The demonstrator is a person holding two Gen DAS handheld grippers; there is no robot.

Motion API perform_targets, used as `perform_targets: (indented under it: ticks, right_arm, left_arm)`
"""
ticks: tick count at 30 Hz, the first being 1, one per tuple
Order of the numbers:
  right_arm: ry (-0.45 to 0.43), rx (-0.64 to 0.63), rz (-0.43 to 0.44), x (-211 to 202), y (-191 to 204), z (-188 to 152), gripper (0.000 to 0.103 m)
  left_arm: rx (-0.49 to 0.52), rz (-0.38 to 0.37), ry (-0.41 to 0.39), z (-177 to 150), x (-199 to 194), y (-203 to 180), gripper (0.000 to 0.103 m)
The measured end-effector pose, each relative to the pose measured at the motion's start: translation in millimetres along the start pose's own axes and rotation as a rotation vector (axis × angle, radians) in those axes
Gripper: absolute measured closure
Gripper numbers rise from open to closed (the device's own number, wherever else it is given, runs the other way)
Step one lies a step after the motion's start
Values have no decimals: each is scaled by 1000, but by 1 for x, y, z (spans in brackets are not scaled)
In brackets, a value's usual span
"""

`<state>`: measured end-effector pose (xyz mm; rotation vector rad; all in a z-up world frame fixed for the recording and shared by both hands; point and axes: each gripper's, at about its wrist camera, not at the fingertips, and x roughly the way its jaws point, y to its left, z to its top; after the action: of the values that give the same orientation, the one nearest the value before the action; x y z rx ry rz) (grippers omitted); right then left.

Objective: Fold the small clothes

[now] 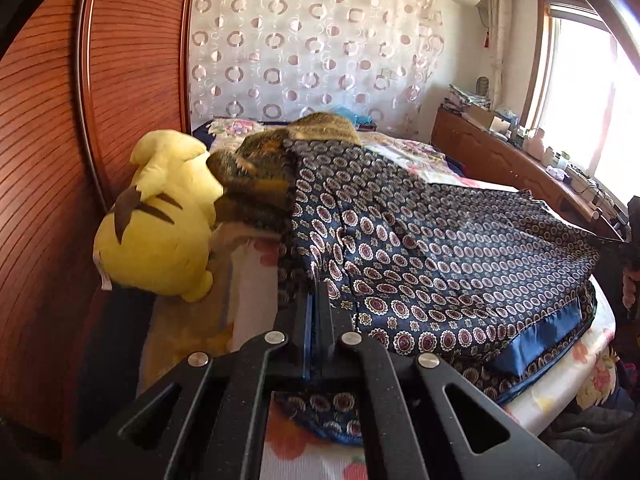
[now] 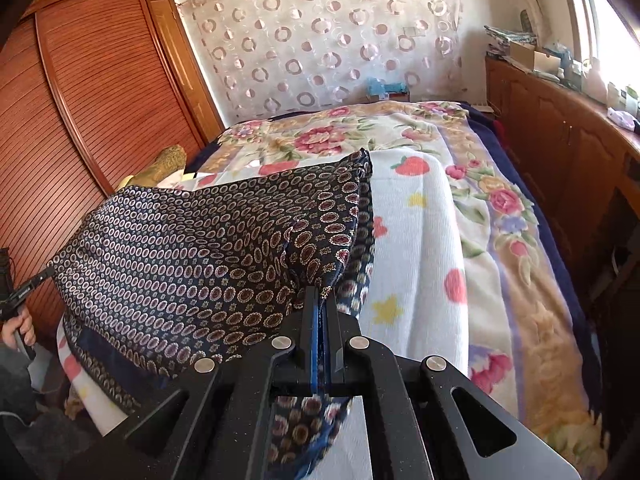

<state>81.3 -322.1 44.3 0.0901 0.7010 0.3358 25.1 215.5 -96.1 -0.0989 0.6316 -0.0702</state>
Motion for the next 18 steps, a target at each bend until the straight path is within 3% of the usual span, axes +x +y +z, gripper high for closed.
perform_targets:
  ticks: [6,9,13,18]
  right_arm:
    - [-11,-8,0,-15,7,-11,102]
    - [1,-15,-11,-16,8,-19,102]
    - [46,-51,-62,-4,11,-25,102]
    - [62,-40,-66,2,9,-29,101]
  left_arm:
    - [-13,16,28,-10,4,4,101]
    - [29,56,43,-17,7,-1,101]
    - [40,46,53,-20,12,-3,101]
    - [41,29,53,-19,9,-7,101]
